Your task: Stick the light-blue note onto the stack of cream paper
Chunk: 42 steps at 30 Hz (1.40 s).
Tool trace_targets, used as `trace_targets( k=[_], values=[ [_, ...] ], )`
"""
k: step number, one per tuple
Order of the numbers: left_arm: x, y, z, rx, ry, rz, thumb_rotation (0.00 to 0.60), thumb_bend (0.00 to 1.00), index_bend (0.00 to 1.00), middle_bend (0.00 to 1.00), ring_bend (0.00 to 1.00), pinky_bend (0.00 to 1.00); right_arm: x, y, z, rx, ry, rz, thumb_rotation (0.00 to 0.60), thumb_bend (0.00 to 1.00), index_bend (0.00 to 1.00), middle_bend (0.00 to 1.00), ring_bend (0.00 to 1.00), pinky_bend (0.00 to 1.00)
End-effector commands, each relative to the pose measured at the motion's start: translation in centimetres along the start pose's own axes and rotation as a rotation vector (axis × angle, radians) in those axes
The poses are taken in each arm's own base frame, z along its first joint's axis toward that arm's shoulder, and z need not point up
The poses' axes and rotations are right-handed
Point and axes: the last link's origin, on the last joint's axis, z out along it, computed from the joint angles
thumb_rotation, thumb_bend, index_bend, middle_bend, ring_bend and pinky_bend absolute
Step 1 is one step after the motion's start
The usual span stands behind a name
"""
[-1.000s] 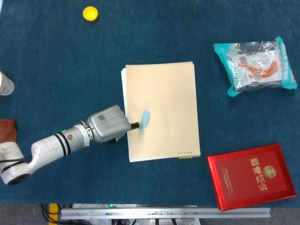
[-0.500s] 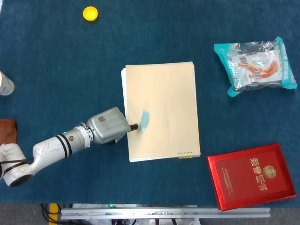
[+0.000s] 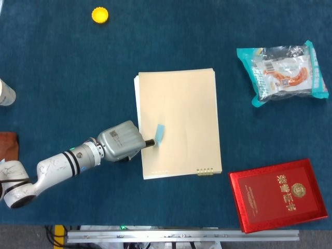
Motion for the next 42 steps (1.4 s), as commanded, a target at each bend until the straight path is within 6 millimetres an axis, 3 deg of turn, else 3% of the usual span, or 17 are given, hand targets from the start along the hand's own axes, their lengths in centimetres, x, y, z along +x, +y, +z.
trace_targets(
  k=[1, 42],
  values=[
    [-0.17, 0.03, 0.04, 0.000, -0.006, -0.001, 0.600, 0.84, 0.22, 0.81, 0.85, 0.83, 0.01, 0.02, -0.02, -0.001, 0.000, 0.000, 0.600, 0.01, 0.05, 0.15, 0.00, 0.00],
    [-0.05, -0.16, 0.82, 0.019, 0.005, -0.052, 0.600, 0.84, 0.22, 0.81, 0.85, 0.83, 0.09, 0.48, -0.35, -0.016, 0.003, -0.002, 0.600, 0.01, 0.05, 0.15, 0.00, 0.00]
  ],
)
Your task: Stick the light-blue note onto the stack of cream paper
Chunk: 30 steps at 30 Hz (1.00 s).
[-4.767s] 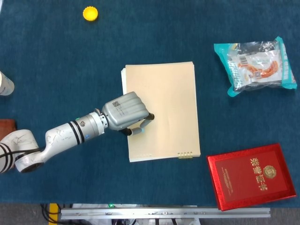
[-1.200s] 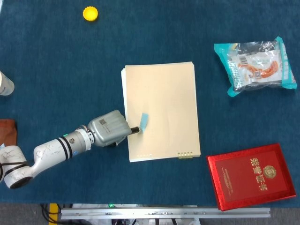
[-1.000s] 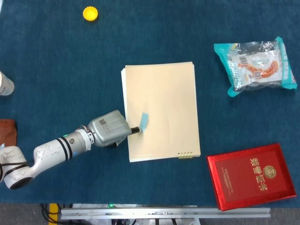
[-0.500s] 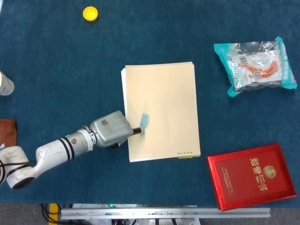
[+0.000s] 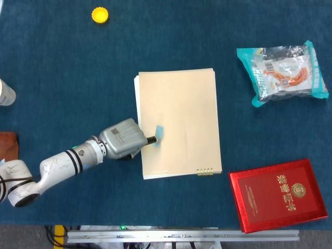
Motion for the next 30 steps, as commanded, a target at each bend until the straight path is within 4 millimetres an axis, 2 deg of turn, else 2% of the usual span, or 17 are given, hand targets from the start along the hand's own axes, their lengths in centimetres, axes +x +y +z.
trace_targets(
  k=[1, 15, 25, 30],
  values=[
    [-0.15, -0.05, 0.13, 0.004, -0.004, -0.002, 0.600, 0.84, 0.22, 0.81, 0.85, 0.83, 0.01, 0.02, -0.03, -0.001, 0.000, 0.000, 0.600, 0.01, 0.05, 0.15, 0.00, 0.00],
    [0.35, -0.41, 0.02, 0.018, 0.019, -0.028, 0.600, 0.84, 0.22, 0.81, 0.85, 0.83, -0.05, 0.04, -0.03, -0.001, -0.002, 0.001, 0.600, 0.01, 0.05, 0.15, 0.00, 0.00],
    [-0.28, -0.52, 0.53, 0.029, -0.013, -0.025, 0.600, 0.84, 0.22, 0.81, 0.85, 0.83, 0.04, 0.30, -0.14, -0.010, 0.001, 0.000, 0.600, 0.01, 0.05, 0.15, 0.00, 0.00],
    [0.03, -0.37, 0.44, 0.026, 0.000, -0.030, 0.600, 0.84, 0.22, 0.81, 0.85, 0.83, 0.02, 0.33, -0.15, -0.009, 0.001, 0.001, 0.600, 0.01, 0.05, 0.15, 0.00, 0.00]
  ],
)
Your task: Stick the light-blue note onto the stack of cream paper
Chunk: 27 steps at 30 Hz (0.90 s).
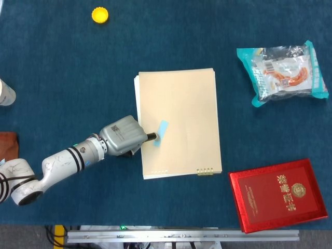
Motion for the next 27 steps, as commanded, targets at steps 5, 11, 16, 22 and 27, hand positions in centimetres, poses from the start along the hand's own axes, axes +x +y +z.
trace_targets(
  k=[5, 11, 16, 22, 27],
  values=[
    [0.4, 0.5, -0.2, -0.015, 0.015, -0.001, 0.600, 0.84, 0.22, 0.81, 0.85, 0.83, -0.1, 0.0, 0.0, 0.002, -0.003, 0.001, 0.600, 0.01, 0.05, 0.15, 0.00, 0.00],
    [0.0, 0.4, 0.0, -0.008, -0.003, 0.005, 0.600, 0.84, 0.22, 0.81, 0.85, 0.83, 0.0, 0.2, -0.1, -0.003, 0.000, 0.002, 0.600, 0.01, 0.05, 0.15, 0.00, 0.00],
    [-0.1, 0.2, -0.1, 0.000, -0.006, 0.006, 0.600, 0.84, 0.22, 0.81, 0.85, 0.83, 0.0, 0.2, -0.1, -0.002, 0.002, 0.004, 0.600, 0.01, 0.05, 0.15, 0.00, 0.00],
    [0.4, 0.0, -0.9, 0.006, 0.011, 0.003, 0.600, 0.84, 0.22, 0.81, 0.85, 0.83, -0.1, 0.1, 0.0, 0.005, 0.001, 0.007, 0.600, 0.01, 0.05, 0.15, 0.00, 0.00],
    [0.1, 0.0, -1.4, 0.005, -0.001, 0.011, 0.600, 0.84, 0.22, 0.81, 0.85, 0.83, -0.1, 0.0, 0.1, 0.008, 0.002, 0.008, 0.600, 0.01, 0.05, 0.15, 0.00, 0.00]
  ],
)
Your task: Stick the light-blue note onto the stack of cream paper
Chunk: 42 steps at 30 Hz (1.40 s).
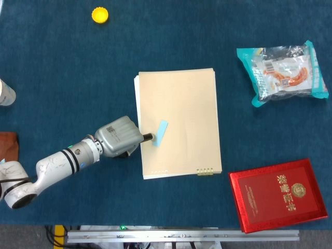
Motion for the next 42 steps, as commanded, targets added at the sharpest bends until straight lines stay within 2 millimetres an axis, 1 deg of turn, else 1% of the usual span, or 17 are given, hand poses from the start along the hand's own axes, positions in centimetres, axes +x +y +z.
trace_targets(
  k=[1, 8, 17, 27, 31, 34, 37, 39, 42],
  values=[
    [-0.2, 0.1, -0.2, -0.002, -0.006, 0.003, 0.600, 0.84, 0.22, 0.81, 0.85, 0.83, 0.0, 0.0, 0.0, 0.001, -0.001, 0.000, 0.600, 0.01, 0.05, 0.15, 0.00, 0.00],
    [-0.5, 0.3, -0.3, -0.007, -0.010, 0.003, 0.600, 0.84, 0.22, 0.81, 0.85, 0.83, 0.1, -0.1, 0.0, 0.001, 0.002, -0.002, 0.600, 0.01, 0.05, 0.15, 0.00, 0.00],
    [-0.3, 0.6, -0.2, -0.016, 0.001, 0.002, 0.600, 0.84, 0.22, 0.81, 0.85, 0.83, 0.1, -0.1, -0.1, -0.001, 0.000, -0.003, 0.600, 0.01, 0.05, 0.15, 0.00, 0.00],
    [-0.8, 0.6, 0.1, -0.013, -0.019, 0.004, 0.600, 0.84, 0.22, 0.81, 0.85, 0.83, 0.0, 0.0, -0.1, -0.005, -0.002, -0.005, 0.600, 0.01, 0.05, 0.15, 0.00, 0.00],
    [-0.6, 0.4, 0.0, -0.005, -0.013, 0.002, 0.600, 0.84, 0.22, 0.81, 0.85, 0.83, 0.0, 0.0, -0.1, -0.004, -0.001, -0.004, 0.600, 0.01, 0.05, 0.15, 0.00, 0.00],
    [-0.2, 0.2, -0.3, 0.002, 0.006, -0.006, 0.600, 0.84, 0.22, 0.81, 0.85, 0.83, 0.1, 0.0, -0.1, -0.003, 0.000, -0.003, 0.600, 0.01, 0.05, 0.15, 0.00, 0.00],
    [0.3, -0.3, -0.9, 0.023, 0.042, -0.020, 0.600, 0.84, 0.21, 0.80, 0.84, 0.83, 0.2, 0.0, -0.1, -0.005, 0.003, -0.004, 0.600, 0.01, 0.05, 0.15, 0.00, 0.00],
    [0.6, -0.9, -1.4, 0.044, 0.062, -0.028, 0.600, 0.84, 0.20, 0.78, 0.82, 0.83, 0.2, 0.1, -0.1, -0.008, 0.004, -0.005, 0.600, 0.01, 0.05, 0.15, 0.00, 0.00],
    [0.9, -2.0, -2.6, 0.098, 0.102, -0.057, 0.600, 0.84, 0.17, 0.74, 0.77, 0.83, 0.3, 0.3, -0.1, -0.015, 0.003, -0.004, 0.600, 0.01, 0.05, 0.15, 0.00, 0.00]
  ],
)
